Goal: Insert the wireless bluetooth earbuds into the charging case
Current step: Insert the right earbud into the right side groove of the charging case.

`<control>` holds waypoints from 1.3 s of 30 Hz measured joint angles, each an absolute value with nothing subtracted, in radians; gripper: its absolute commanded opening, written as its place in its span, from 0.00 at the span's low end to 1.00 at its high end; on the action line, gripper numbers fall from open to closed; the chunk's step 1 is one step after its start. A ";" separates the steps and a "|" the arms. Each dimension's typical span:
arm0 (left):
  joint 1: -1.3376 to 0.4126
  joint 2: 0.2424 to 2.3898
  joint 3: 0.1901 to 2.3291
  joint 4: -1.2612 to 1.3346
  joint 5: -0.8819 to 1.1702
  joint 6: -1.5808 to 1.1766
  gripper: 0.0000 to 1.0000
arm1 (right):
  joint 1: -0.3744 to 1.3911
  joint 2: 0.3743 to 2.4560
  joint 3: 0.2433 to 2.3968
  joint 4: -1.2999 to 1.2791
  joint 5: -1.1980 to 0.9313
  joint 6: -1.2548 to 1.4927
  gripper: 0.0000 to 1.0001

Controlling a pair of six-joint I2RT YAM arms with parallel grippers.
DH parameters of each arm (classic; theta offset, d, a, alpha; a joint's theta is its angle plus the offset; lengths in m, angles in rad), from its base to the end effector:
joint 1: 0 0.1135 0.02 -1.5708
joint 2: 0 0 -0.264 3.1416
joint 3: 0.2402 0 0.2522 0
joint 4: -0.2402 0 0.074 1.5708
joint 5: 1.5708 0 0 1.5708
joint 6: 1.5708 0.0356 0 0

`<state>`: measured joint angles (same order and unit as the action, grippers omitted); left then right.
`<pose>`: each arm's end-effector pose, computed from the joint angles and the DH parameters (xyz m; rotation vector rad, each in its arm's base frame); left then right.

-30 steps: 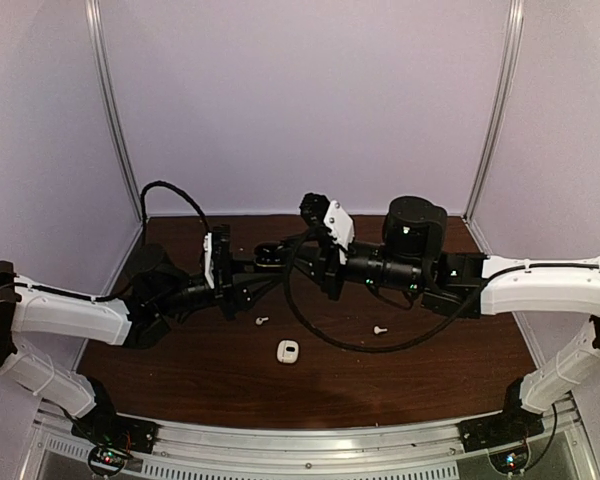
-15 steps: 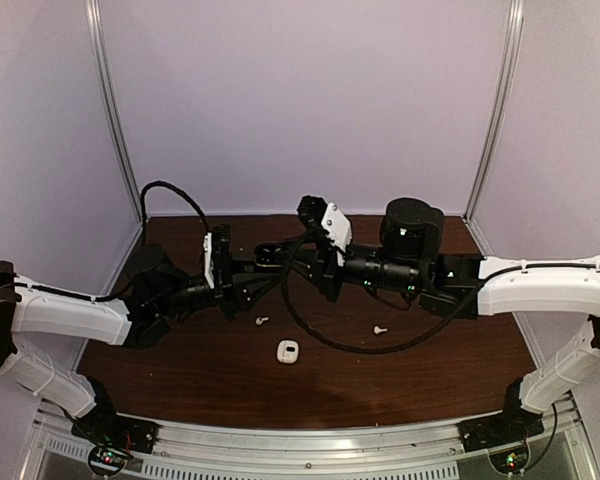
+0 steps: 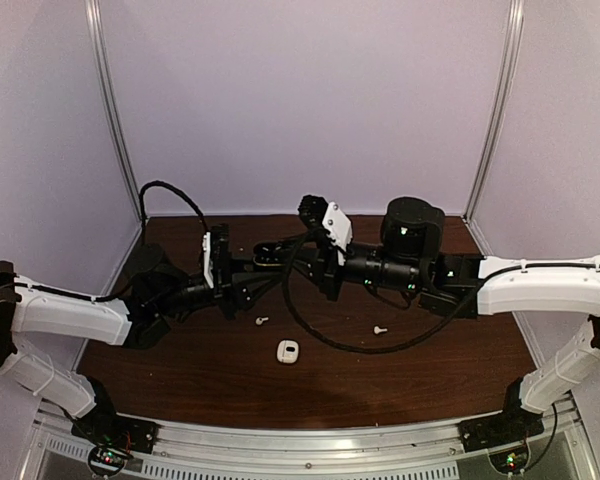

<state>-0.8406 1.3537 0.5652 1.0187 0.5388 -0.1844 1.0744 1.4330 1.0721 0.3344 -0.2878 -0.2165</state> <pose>0.1733 -0.2209 0.2637 0.9136 1.1693 -1.2040 0.1541 0.3057 0.3418 -1.1812 1.1807 0.8877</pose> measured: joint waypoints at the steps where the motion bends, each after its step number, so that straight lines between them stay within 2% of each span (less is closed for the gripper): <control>1: -0.841 1.354 0.565 1.019 0.538 -0.184 0.00 | 1.074 1.434 1.072 0.335 -0.294 -0.216 0.11; 11: -0.845 1.353 0.562 1.018 0.524 -0.184 0.00 | 1.071 1.439 1.060 0.361 -0.334 -0.216 0.10; 24: -0.844 1.353 0.562 1.023 0.525 -0.185 0.00 | 1.076 1.427 1.031 0.402 -0.227 -0.240 0.09; 39: -0.844 1.353 0.563 1.023 0.526 -0.184 0.00 | 1.076 1.428 1.028 0.413 -0.218 -0.241 0.09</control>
<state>-0.8444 1.3529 0.5629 1.0225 0.5262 -0.1844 1.0760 1.4277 1.0283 0.4129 -0.2184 -0.2405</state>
